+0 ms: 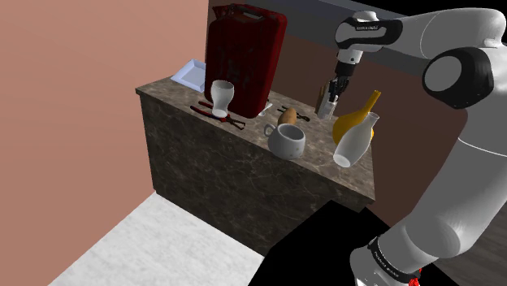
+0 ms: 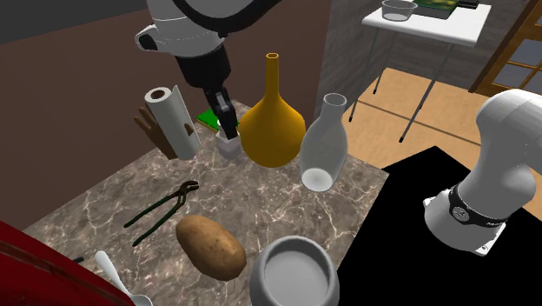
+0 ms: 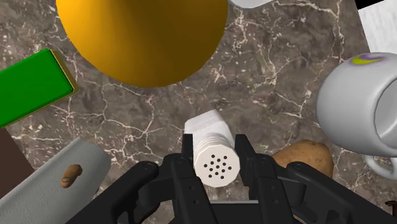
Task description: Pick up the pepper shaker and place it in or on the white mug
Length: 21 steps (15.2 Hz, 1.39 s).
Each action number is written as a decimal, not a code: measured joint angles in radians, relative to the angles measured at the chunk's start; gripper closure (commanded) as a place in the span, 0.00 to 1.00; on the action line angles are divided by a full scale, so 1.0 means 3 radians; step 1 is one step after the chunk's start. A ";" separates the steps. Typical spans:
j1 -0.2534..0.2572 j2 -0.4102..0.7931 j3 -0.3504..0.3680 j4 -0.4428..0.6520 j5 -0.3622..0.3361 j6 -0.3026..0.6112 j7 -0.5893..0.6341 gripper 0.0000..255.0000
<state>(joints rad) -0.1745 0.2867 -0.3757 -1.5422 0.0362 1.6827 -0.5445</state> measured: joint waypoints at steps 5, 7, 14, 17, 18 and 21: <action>-0.0008 0.0003 -0.0004 0.0233 -0.0001 -0.0229 -0.0003 1.00; -0.0015 0.0010 -0.0006 0.0342 0.0002 -0.0330 -0.0008 1.00; 0.0266 -0.0342 0.0117 0.0017 -0.0096 -0.0352 0.0377 1.00; 0.0410 -0.0495 0.0205 -0.0124 -0.0126 -0.0361 0.0607 1.00; 0.0458 -0.0529 0.0239 -0.0161 -0.0130 -0.0360 0.0688 1.00; 0.0600 -0.0633 0.0346 -0.0226 -0.0136 -0.0400 0.0937 1.00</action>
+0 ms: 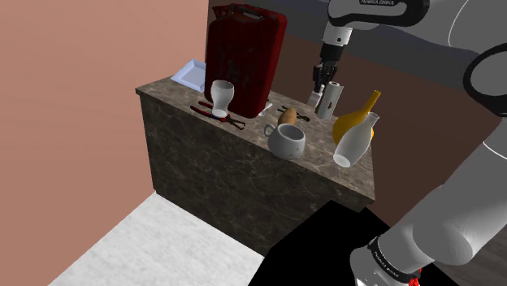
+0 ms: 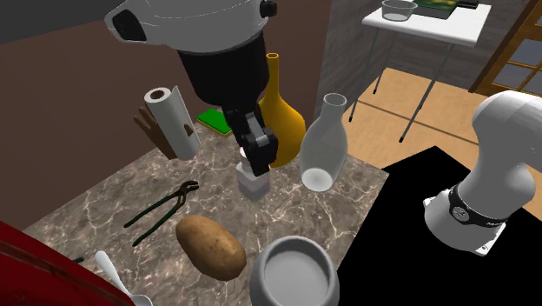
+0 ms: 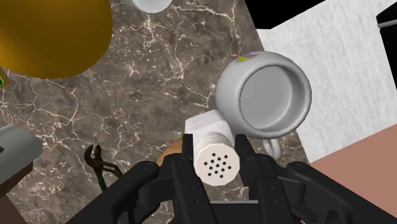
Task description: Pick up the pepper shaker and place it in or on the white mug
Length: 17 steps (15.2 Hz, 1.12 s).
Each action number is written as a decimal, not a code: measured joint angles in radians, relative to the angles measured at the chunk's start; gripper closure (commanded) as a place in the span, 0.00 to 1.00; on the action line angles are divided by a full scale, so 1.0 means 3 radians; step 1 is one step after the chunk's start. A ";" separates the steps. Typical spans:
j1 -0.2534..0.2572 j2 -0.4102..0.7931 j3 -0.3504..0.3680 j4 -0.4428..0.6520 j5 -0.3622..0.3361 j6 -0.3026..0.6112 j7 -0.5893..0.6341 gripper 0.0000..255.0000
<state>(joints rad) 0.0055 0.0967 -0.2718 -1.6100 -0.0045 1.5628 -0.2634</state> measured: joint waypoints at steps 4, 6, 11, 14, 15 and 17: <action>0.0168 -0.0137 0.0139 -0.0096 -0.0001 -0.0042 0.0307 1.00; 0.0255 -0.0196 0.0218 -0.0139 0.0006 -0.0059 0.0472 1.00; 0.0370 -0.0237 0.0326 -0.0241 0.0026 0.0001 0.0697 1.00; 0.0375 -0.0252 0.0330 -0.0391 0.0024 0.0135 0.0708 1.00; 0.0375 -0.0256 0.0330 -0.0440 0.0024 0.0180 0.0709 1.00; 0.0376 -0.0259 0.0332 -0.0531 0.0023 0.0268 0.0711 1.00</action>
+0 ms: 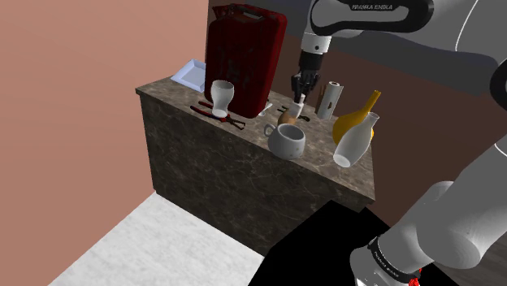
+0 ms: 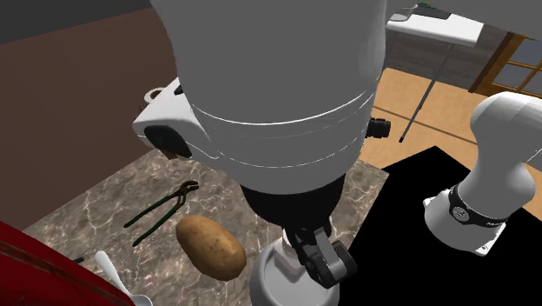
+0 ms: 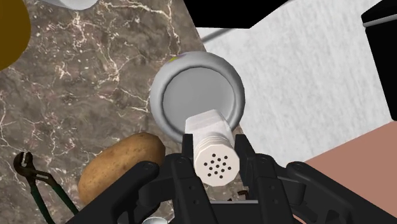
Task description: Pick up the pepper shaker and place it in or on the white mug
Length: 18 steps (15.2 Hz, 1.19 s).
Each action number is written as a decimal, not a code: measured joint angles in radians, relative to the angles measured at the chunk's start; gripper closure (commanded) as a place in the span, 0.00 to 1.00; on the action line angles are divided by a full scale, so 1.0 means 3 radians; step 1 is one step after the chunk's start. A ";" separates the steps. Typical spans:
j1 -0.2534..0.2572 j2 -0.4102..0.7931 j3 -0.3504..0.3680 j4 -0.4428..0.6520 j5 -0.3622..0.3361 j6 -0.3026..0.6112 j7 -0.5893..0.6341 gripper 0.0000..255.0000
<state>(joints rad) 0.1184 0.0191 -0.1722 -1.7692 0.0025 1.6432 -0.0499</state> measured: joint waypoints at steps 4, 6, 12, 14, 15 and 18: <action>-0.0003 0.0016 -0.0003 -0.0154 0.0002 0.0171 -0.0006 1.00; 0.0001 0.0018 0.0001 -0.0243 0.0004 0.0261 0.0001 1.00; 0.0001 0.0054 0.0001 -0.0458 0.0010 0.0510 -0.0002 1.00; -0.0001 0.0059 0.0000 -0.0472 0.0010 0.0531 -0.0006 1.00; -0.0001 0.0061 -0.0001 -0.0474 0.0011 0.0535 -0.0007 1.00; -0.0001 0.0062 -0.0001 -0.0476 0.0011 0.0538 -0.0007 1.00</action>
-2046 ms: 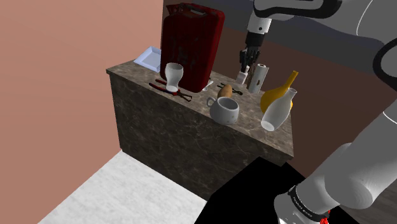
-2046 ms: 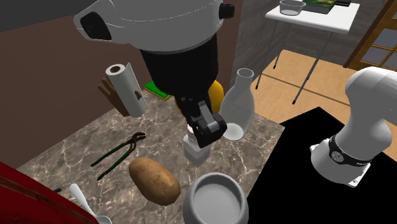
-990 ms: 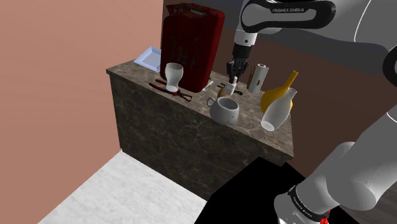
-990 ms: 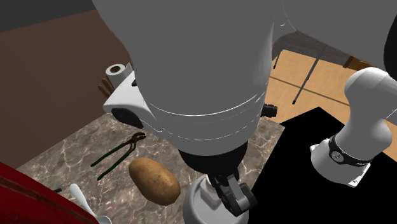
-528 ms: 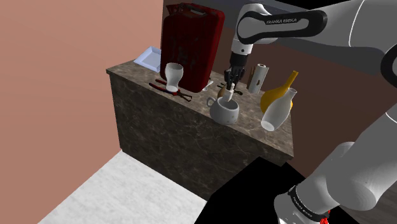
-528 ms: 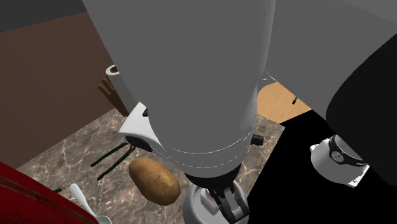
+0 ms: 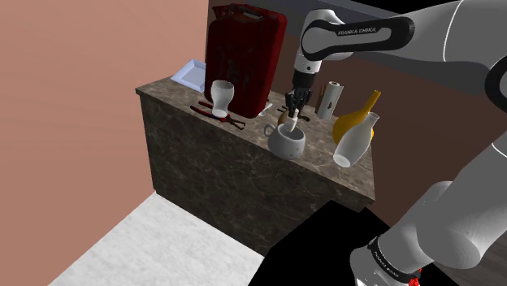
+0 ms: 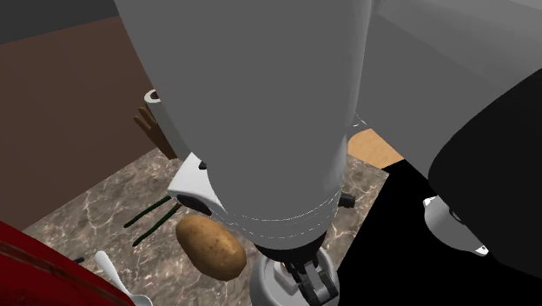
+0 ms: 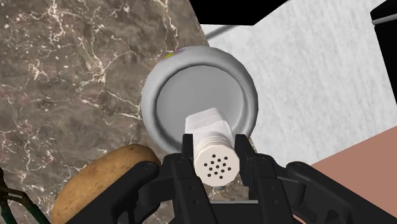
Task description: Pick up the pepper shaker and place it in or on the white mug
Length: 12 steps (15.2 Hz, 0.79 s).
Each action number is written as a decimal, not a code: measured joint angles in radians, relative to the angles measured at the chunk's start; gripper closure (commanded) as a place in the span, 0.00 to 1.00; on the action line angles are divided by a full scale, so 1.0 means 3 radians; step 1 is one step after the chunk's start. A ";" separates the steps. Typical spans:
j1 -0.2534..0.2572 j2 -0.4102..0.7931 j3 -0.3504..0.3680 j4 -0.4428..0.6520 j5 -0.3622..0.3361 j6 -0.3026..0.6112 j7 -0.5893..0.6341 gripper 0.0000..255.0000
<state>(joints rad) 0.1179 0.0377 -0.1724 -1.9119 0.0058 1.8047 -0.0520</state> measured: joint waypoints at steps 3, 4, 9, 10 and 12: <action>0.0000 0.0001 0.0000 0.0000 0.0000 0.0000 0.0000 0.00; 0.0000 0.0001 0.0000 0.0000 0.0000 0.0000 0.0000 0.00; 0.0007 -0.0007 0.0006 0.0128 0.0000 -0.0132 0.0014 0.00; 0.0002 -0.0011 0.0001 0.0225 -0.0002 -0.0231 0.0004 0.00; -0.0004 0.0011 -0.0004 0.0387 0.0001 -0.0372 -0.0005 0.00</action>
<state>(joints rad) 0.1167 0.0410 -0.1735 -1.7958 0.0060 1.6932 -0.0537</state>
